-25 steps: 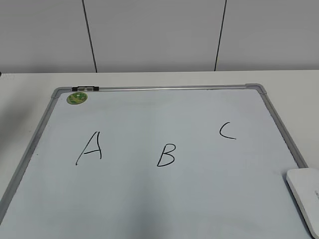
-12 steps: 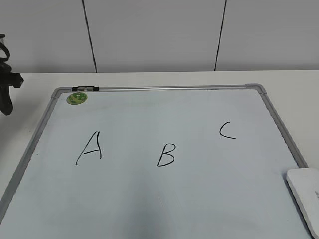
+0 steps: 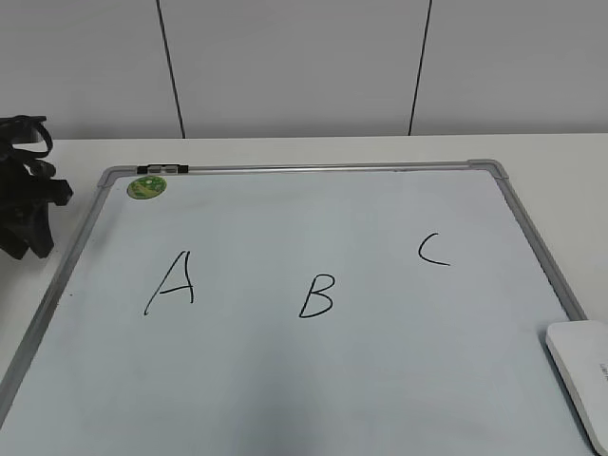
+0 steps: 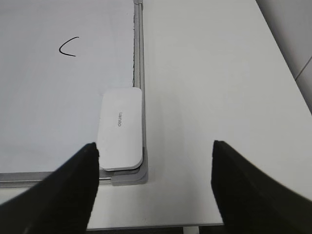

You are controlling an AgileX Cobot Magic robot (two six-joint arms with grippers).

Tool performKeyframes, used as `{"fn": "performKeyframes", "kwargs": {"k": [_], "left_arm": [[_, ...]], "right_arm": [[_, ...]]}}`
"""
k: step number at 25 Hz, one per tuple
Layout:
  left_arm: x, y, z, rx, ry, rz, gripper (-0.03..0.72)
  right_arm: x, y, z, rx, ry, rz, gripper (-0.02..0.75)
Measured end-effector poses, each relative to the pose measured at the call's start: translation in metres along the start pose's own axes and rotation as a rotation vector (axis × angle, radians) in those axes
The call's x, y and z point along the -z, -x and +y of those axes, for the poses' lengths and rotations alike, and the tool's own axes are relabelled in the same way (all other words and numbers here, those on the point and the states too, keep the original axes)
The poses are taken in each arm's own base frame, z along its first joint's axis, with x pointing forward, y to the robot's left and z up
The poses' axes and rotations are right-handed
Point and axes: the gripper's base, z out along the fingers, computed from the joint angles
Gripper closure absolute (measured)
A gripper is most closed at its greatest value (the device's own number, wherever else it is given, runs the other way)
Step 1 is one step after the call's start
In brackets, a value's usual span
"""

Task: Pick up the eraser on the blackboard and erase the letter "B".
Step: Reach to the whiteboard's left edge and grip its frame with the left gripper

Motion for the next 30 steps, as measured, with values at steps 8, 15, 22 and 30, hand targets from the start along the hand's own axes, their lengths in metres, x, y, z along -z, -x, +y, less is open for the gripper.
{"fn": "performKeyframes", "kwargs": {"k": [8, 15, 22, 30], "left_arm": [[-0.024, 0.002, 0.001, 0.009, -0.016, 0.041, 0.447], [-0.03, 0.004, 0.001, 0.015, -0.021, 0.032, 0.447], [-0.043, 0.005, 0.0, 0.03, -0.037, 0.06, 0.447], [-0.042, 0.005, -0.001, 0.036, -0.046, 0.059, 0.659]], "right_arm": [[0.0, 0.0, 0.0, 0.0, 0.0, 0.0, 0.205], [0.0, 0.0, 0.0, 0.0, 0.0, 0.0, 0.204], [0.0, 0.0, 0.0, 0.0, 0.0, 0.0, 0.205], [0.0, 0.0, 0.0, 0.0, 0.0, 0.0, 0.204]]}}
